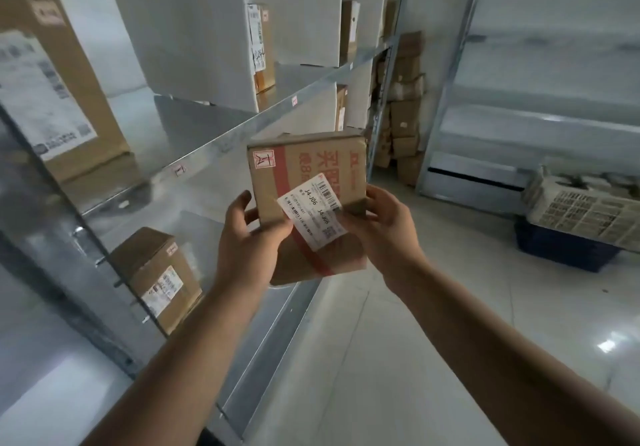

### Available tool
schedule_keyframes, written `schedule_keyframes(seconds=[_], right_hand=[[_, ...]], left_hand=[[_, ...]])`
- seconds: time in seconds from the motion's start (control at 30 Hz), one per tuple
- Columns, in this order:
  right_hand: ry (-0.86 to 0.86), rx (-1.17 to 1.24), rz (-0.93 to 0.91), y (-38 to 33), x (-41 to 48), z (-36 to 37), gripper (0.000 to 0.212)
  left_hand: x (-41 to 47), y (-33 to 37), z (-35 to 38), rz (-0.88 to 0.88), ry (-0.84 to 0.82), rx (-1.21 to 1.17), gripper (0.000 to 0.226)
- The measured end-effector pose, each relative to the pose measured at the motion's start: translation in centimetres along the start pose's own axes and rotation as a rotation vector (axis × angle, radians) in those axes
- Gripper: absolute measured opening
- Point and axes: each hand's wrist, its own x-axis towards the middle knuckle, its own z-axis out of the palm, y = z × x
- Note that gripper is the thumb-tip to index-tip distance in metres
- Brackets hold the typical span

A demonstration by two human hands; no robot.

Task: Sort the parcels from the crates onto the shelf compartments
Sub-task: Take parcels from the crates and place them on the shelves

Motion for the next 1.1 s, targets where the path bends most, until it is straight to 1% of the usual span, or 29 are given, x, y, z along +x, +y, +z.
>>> schedule_keyframes(seconds=[0.07, 0.1, 0.13, 0.23, 0.3, 0.37, 0.47, 0.53, 0.63, 0.7, 0.83, 0.93, 1.0, 1.1], right_hand=[[-0.044, 0.001, 0.011, 0.9, 2.3, 0.5, 0.046], [-0.071, 0.005, 0.018, 1.4, 3.4, 0.7, 0.046], [-0.099, 0.005, 0.023, 2.0, 4.5, 1.0, 0.046], [-0.187, 0.007, 0.03, 4.1, 8.1, 1.6, 0.048], [-0.262, 0.003, 0.047, 5.5, 10.6, 2.1, 0.045], [-0.349, -0.018, 0.045, 6.9, 13.0, 2.5, 0.042], [-0.496, -0.037, 0.042, 9.0, 16.5, 3.1, 0.046], [-0.598, -0.056, 0.044, 9.8, 18.6, 3.4, 0.051], [-0.745, -0.083, 0.035, 10.4, 21.2, 3.5, 0.052], [-0.826, -0.079, 0.046, 10.7, 22.4, 3.7, 0.054], [-0.948, -0.093, 0.045, 11.0, 23.7, 4.6, 0.058], [-0.994, -0.122, 0.034, 11.6, 23.7, 5.6, 0.062], [-1.007, -0.124, 0.016, 12.3, 23.6, 6.3, 0.06], [-1.035, -0.167, -0.02, 13.7, 23.4, 8.0, 0.053]], left_hand=[[1.8, -0.9, 0.5, -0.014, 0.04, -0.003, 0.066], [2.7, -1.3, 0.7, -0.024, 0.066, 0.001, 0.062], [3.5, -1.7, 1.0, -0.034, 0.094, 0.004, 0.062], [5.3, -2.4, 2.2, -0.062, 0.173, 0.011, 0.073], [6.3, -2.8, 3.1, -0.087, 0.238, 0.046, 0.083], [7.4, -3.6, 4.1, -0.113, 0.317, 0.076, 0.084], [8.6, -5.1, 6.0, -0.162, 0.43, 0.093, 0.074], [8.9, -5.6, 7.4, -0.18, 0.529, 0.102, 0.06], [9.1, -6.2, 9.4, -0.199, 0.655, 0.108, 0.042], [9.2, -6.4, 10.4, -0.201, 0.715, 0.127, 0.038], [8.9, -7.2, 11.6, -0.209, 0.823, 0.095, 0.041], [8.7, -8.1, 11.6, -0.215, 0.872, 0.045, 0.047], [8.9, -9.2, 11.0, -0.215, 0.877, 0.032, 0.049], [9.5, -11.5, 9.6, -0.193, 0.882, 0.074, 0.057]])
